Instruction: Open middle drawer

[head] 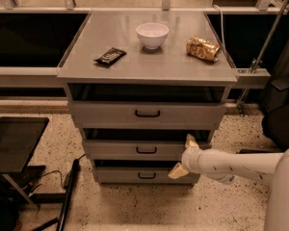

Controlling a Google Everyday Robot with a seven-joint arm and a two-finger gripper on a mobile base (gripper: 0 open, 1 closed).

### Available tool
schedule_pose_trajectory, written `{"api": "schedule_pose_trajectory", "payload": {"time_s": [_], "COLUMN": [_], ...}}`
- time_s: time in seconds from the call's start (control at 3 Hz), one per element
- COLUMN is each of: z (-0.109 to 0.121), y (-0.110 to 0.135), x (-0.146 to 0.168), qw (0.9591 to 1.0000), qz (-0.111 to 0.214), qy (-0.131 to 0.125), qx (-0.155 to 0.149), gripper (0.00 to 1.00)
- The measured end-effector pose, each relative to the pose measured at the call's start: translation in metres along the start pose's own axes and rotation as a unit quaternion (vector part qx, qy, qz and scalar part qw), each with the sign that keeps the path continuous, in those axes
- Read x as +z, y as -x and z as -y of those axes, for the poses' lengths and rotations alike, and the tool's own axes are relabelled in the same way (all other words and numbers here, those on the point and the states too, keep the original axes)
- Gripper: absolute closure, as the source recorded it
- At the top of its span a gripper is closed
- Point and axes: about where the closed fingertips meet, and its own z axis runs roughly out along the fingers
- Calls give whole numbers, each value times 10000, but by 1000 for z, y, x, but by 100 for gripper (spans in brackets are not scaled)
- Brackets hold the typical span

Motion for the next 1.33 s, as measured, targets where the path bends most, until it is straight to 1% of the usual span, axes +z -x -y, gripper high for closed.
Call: {"api": "schedule_pose_trajectory", "payload": {"time_s": [0.33,0.67,1.0,1.33], "z": [1,16,44,52], "y": [1,1,5,10], "x": [2,21,45,49], "qw": [10000,9996,9963,9955], "qz": [63,208,513,567], "qy": [19,-135,-480,-545], "qx": [28,156,492,531], "gripper": [0,0,0,0]}}
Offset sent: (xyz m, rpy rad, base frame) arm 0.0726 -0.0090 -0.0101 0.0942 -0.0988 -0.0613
